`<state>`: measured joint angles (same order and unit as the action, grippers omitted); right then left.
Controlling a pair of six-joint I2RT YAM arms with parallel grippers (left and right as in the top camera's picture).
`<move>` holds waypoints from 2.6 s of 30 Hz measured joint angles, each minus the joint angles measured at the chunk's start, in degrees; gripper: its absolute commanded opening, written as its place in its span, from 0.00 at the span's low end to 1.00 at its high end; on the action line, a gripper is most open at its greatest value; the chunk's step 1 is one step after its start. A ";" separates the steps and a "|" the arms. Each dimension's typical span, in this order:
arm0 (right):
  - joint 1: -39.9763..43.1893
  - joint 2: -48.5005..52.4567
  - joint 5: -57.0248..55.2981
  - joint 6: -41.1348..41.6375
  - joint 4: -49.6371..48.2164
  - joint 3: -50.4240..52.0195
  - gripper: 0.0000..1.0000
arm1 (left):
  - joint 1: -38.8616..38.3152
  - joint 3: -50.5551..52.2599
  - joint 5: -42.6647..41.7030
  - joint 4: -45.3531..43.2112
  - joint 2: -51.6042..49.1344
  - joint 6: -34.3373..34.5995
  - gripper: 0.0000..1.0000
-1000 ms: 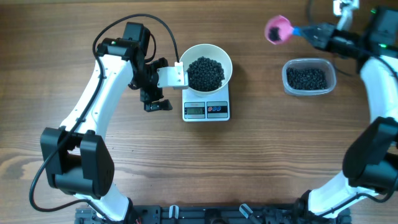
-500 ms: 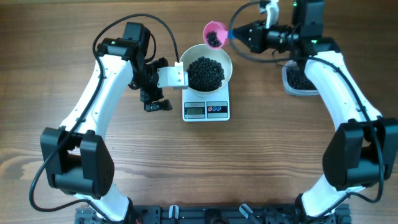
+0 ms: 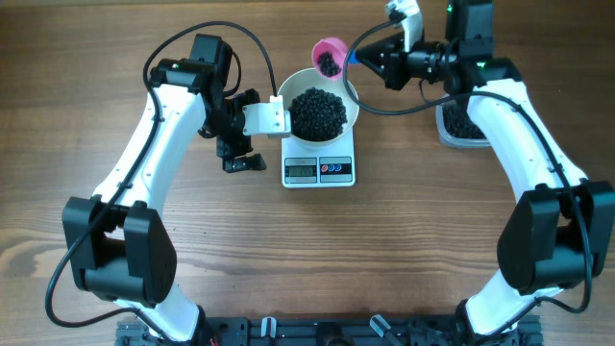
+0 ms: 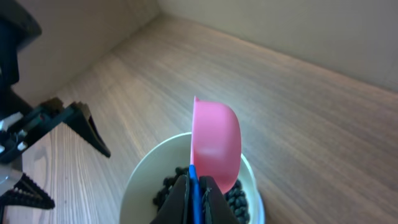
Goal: Scoop item into bowl and weigh 150g on scale
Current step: 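Lift the filled scoop and carry it over the white bowl, then tilt the scoop slightly to trickle beans into the bowl, right gripper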
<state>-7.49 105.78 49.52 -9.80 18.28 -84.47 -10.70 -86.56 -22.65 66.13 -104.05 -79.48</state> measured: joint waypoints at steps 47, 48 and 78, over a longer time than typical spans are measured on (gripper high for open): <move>-0.22 0.09 2.38 -12.70 0.15 0.00 0.04 | -0.02 0.00 0.00 0.00 0.00 0.00 1.00; -0.22 0.09 2.60 -12.70 0.44 0.00 0.04 | 0.00 0.00 0.00 0.00 0.00 0.00 1.00; -0.17 0.11 -5.33 -11.08 0.28 0.00 0.04 | 0.00 0.00 0.00 0.00 0.00 0.00 1.00</move>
<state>-7.66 105.89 44.18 -20.88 18.57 -84.47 -10.70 -86.56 -22.65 66.13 -104.05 -79.48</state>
